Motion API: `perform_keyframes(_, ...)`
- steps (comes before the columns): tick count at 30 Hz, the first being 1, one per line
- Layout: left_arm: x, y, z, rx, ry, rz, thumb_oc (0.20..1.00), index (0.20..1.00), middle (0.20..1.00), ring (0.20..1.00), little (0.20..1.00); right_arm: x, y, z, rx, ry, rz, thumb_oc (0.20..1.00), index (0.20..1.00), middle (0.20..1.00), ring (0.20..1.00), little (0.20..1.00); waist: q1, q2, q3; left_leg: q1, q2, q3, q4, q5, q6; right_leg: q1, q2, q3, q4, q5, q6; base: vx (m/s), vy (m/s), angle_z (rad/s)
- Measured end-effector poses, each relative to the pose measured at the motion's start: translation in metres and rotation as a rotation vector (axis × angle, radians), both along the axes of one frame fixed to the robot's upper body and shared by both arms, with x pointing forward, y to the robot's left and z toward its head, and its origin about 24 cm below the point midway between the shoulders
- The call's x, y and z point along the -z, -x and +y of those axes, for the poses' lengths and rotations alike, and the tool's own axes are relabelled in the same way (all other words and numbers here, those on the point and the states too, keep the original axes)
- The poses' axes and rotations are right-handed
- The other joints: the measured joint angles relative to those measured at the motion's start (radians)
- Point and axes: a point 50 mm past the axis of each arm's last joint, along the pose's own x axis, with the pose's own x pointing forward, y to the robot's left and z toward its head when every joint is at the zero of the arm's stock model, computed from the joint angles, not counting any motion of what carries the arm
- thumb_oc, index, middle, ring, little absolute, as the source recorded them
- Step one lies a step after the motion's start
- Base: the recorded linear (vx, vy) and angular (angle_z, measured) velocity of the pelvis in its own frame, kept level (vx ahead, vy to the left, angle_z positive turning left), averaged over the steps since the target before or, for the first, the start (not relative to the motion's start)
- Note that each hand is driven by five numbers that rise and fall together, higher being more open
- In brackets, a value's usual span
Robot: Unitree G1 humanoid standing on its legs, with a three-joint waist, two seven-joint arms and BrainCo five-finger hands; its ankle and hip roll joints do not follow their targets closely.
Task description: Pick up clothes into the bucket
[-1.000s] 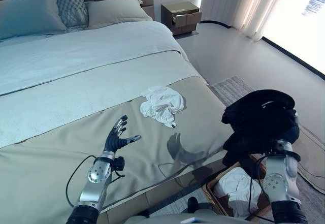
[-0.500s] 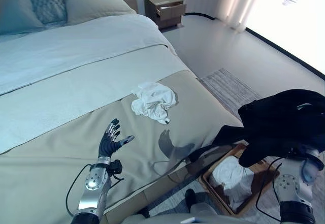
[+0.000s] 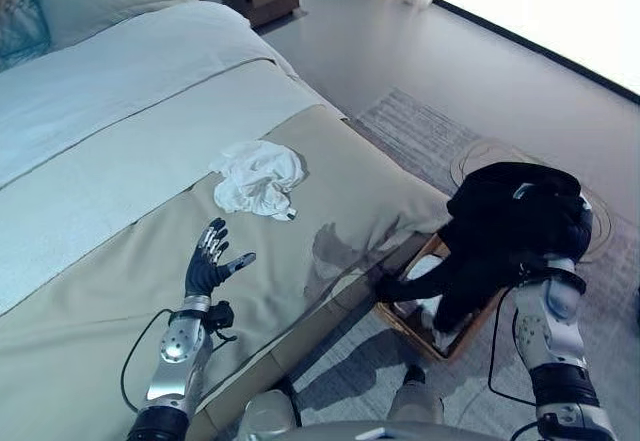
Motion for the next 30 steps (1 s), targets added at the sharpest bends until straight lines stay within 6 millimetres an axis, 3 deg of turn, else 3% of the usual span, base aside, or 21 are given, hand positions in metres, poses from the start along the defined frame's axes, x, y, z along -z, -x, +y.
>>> perform_keyframes(9,-0.012,-0.006,-0.002,-0.028,0.028,-0.061,1.000,1.000,1.000,1.000,1.000,-0.007,-0.008,0.013,-0.074,0.037,-0.010,0.200,0.200,0.200,0.200,0.200,-0.022,-0.041,-0.031,-0.115,0.012,0.030,0.066,-0.001,-0.005,-0.097,-0.003,0.024,-0.042,0.037,0.006,-0.12,-0.151,-0.13)
perform_keyframes(11,-0.017,-0.010,-0.004,-0.031,0.045,-0.085,1.000,1.000,1.000,1.000,1.000,-0.014,-0.014,0.016,-0.089,0.049,-0.029,0.200,0.200,0.200,0.200,0.200,-0.023,-0.031,-0.012,-0.146,0.014,0.028,0.088,-0.001,-0.005,-0.121,-0.007,0.027,-0.040,0.048,0.009,-0.18,-0.134,0.01)
perform_keyframes(16,-0.055,-0.027,-0.008,-0.028,0.083,-0.263,1.000,1.000,1.000,1.000,1.000,-0.055,-0.037,0.021,-0.079,0.109,-0.146,0.200,0.200,0.200,0.200,0.200,-0.036,0.007,0.129,-0.266,0.029,0.022,0.158,-0.006,-0.006,-0.234,-0.008,0.050,0.010,0.050,0.002,-0.09,-0.079,-0.01)
perform_keyframes(20,-0.062,-0.030,-0.008,-0.053,0.101,-0.300,1.000,1.000,1.000,1.000,1.000,-0.069,-0.044,0.023,-0.036,0.095,-0.194,0.200,0.200,0.200,0.200,0.200,-0.044,0.052,0.199,-0.295,0.034,0.022,0.162,-0.003,-0.001,-0.273,-0.005,0.057,0.029,0.055,-0.010,-0.04,-0.068,-0.04)
perform_keyframes(30,-0.070,-0.032,-0.010,-0.063,0.110,-0.336,1.000,1.000,1.000,1.000,1.000,-0.082,-0.043,0.010,0.037,0.152,-0.211,0.200,0.200,0.200,0.200,0.200,-0.043,0.075,0.225,-0.316,0.034,0.034,0.151,0.005,0.008,-0.333,-0.002,0.082,0.070,0.051,-0.021,-0.04,-0.039,-0.05)
